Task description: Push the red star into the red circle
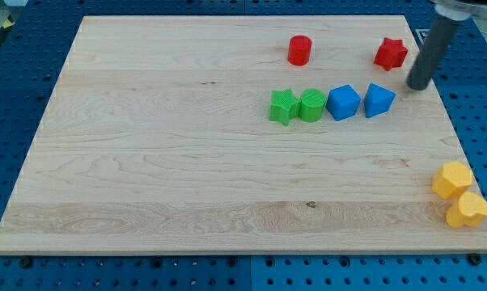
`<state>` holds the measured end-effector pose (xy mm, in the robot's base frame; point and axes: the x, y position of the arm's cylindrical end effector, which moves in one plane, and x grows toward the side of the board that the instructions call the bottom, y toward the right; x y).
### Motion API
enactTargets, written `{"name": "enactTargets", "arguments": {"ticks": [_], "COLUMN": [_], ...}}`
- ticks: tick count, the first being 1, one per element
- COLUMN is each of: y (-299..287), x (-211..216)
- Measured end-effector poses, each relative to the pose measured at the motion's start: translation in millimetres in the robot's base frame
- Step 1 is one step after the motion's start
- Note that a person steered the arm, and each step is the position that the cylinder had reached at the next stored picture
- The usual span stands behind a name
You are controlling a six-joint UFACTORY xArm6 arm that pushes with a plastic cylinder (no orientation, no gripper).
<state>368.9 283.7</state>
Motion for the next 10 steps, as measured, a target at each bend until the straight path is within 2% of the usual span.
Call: {"name": "enactTargets", "arguments": {"ticks": [1,3,4,6,7,8,10], "y": [34,28,-27,-28,1,4,-41], "x": [-6,-74,-76,-76,-76,-69,-59]}}
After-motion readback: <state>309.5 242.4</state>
